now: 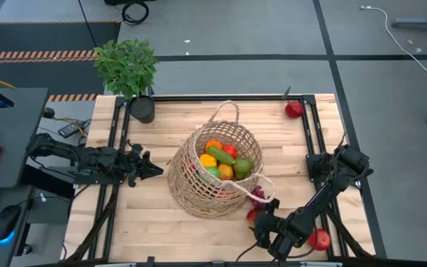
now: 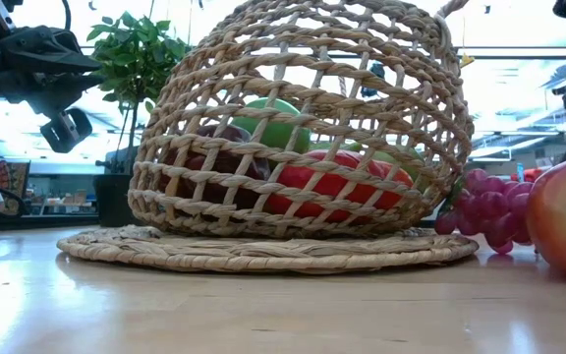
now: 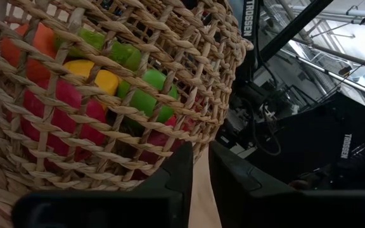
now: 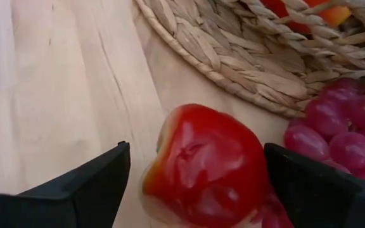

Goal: Build produce basket
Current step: Put the red apple into the brown basket, then put the red pomegranate into the brown basket

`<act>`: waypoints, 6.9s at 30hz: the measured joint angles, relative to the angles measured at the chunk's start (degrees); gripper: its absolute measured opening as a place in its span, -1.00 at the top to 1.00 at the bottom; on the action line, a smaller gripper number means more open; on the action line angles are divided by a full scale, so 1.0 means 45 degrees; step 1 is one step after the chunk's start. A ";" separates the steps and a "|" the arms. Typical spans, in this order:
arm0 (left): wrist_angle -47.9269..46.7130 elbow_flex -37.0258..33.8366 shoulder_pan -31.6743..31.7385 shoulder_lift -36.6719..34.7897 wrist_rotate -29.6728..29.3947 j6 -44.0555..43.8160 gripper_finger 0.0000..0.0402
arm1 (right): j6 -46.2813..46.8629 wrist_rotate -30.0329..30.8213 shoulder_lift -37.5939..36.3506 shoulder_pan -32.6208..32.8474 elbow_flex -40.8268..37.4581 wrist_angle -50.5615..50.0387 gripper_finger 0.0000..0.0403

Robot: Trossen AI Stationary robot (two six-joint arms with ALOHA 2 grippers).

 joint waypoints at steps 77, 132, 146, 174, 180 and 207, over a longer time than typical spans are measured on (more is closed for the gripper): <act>0.0003 0.0003 -0.0002 0.0003 -0.0003 0.0000 0.70 | -2.7171 0.4490 -0.8016 -0.1882 0.3885 0.7303 -0.48; 0.0000 0.0004 -0.0002 0.0003 0.0000 -0.0007 0.70 | -1.2871 -0.6109 -0.2728 -1.0921 0.3909 -0.0505 -0.49; 0.0005 0.0004 -0.0004 0.0000 0.0000 -0.0004 0.70 | -1.1387 -0.7887 -0.3412 -1.1106 0.3885 -0.1778 -0.84; 0.0005 0.0004 -0.0002 0.0000 0.0000 -0.0007 0.70 | -1.0249 -0.5754 -0.6961 -1.7578 0.3889 -0.7764 -0.73; 0.0005 0.0002 -0.0004 0.0000 -0.0003 0.0000 0.69 | -1.1694 -0.6329 -0.5547 -2.0293 0.3885 -0.8211 -0.73; 0.0000 0.0000 -0.0002 0.0000 -0.0005 0.0000 0.69 | -1.5159 -0.5647 -0.0724 -2.4536 0.3889 -0.8554 -0.98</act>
